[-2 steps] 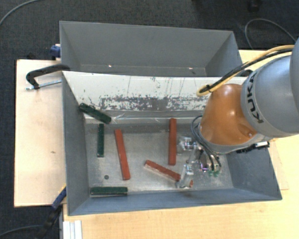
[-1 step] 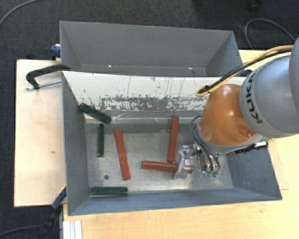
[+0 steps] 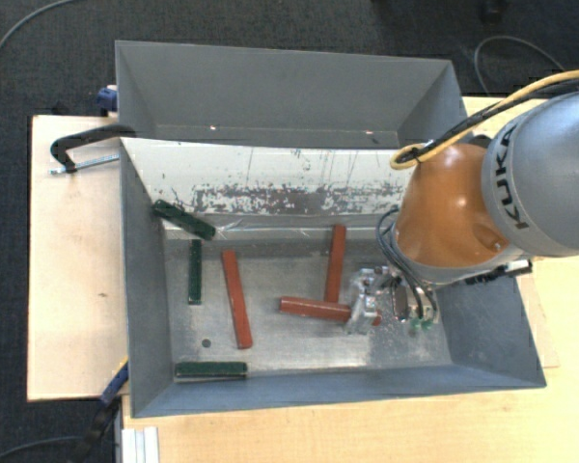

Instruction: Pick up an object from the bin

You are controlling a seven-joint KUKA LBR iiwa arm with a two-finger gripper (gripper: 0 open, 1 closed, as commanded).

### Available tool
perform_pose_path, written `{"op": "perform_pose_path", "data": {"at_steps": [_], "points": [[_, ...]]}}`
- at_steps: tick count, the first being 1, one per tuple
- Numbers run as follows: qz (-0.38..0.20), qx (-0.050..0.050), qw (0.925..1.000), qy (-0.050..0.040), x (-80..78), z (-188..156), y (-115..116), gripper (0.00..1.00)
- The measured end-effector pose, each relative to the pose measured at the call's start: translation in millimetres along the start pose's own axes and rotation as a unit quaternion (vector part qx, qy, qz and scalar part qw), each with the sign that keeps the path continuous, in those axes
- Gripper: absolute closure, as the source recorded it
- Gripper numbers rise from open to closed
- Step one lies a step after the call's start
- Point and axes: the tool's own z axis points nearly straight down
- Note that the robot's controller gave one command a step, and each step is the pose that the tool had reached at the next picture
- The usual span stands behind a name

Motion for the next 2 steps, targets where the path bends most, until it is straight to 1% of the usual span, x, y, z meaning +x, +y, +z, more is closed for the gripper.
{"op": "perform_pose_path", "data": {"at_steps": [2], "points": [[-0.001,0.0,1.0,-0.0004,-4.6,-79,2,1.0]]}}
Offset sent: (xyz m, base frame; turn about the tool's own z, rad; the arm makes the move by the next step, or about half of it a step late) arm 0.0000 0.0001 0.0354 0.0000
